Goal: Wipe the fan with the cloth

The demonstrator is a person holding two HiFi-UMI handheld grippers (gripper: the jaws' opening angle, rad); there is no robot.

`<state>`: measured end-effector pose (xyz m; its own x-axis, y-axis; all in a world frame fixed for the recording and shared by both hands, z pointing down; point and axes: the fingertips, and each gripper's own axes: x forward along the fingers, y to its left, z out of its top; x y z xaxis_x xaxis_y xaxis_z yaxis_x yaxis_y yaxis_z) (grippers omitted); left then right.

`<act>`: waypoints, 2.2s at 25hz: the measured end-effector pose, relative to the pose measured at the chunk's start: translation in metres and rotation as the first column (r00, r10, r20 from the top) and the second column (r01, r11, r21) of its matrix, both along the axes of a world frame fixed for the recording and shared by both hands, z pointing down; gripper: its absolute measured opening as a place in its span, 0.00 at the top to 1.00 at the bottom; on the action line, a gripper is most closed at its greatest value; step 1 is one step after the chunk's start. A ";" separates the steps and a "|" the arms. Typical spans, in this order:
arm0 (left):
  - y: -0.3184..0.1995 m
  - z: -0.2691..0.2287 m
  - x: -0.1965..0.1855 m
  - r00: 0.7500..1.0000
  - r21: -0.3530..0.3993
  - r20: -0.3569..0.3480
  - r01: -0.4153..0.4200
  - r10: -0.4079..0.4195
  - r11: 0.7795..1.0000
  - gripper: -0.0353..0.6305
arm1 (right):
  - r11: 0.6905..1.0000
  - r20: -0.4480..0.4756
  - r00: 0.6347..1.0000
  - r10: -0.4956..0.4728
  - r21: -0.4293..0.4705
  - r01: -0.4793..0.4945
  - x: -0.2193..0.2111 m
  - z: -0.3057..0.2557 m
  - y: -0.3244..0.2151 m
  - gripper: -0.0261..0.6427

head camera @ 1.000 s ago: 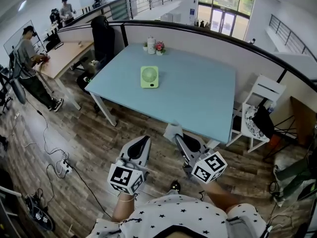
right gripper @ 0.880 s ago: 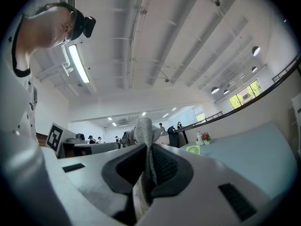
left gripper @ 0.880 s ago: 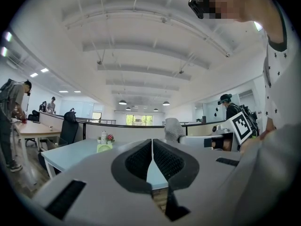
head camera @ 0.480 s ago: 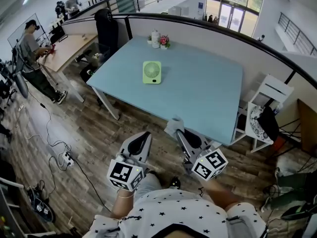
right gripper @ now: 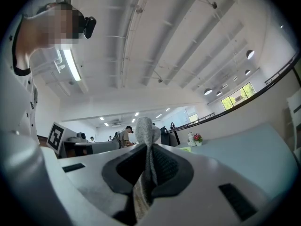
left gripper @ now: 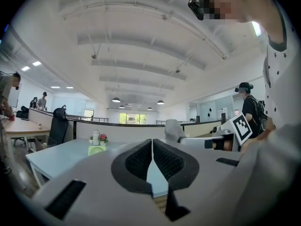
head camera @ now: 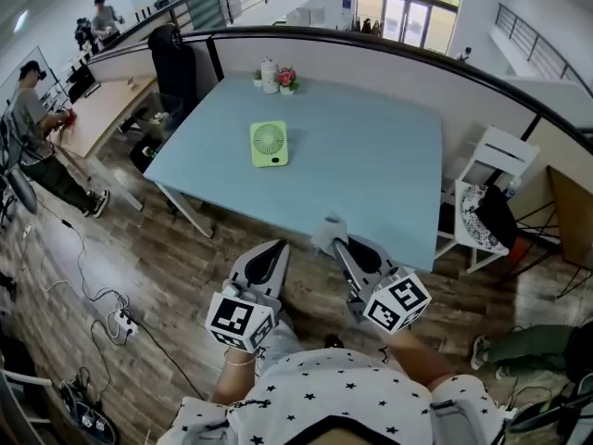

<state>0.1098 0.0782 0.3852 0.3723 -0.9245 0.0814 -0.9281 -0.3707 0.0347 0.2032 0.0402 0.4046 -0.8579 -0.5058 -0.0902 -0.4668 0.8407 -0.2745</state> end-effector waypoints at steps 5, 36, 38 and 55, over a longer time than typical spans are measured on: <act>-0.024 0.000 -0.027 1.000 -0.002 -0.003 -0.017 0.017 1.000 0.90 | 1.000 -0.015 0.999 0.030 -0.001 -0.030 -0.021 -0.002 -0.020 0.92; -0.184 0.029 -0.215 0.997 -0.064 -0.033 -0.066 0.064 0.996 0.90 | 0.992 -0.099 0.989 0.113 -0.037 -0.117 -0.202 0.010 -0.171 0.92; -0.189 0.030 -0.222 0.997 -0.068 -0.035 -0.075 0.073 0.995 0.90 | 0.991 -0.106 0.986 0.125 -0.040 -0.130 -0.207 0.012 -0.176 0.92; -0.222 0.054 -0.278 0.996 -0.118 -0.057 -0.075 0.069 0.990 0.90 | 0.980 -0.212 0.961 0.179 -0.050 -0.193 -0.254 0.042 -0.223 0.92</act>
<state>-0.1683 -0.1441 0.4390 0.4440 -0.8800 0.1685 -0.8950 -0.4266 0.1306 -0.0507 -0.1829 0.4470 -0.7445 -0.6569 0.1193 -0.6656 0.7160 -0.2105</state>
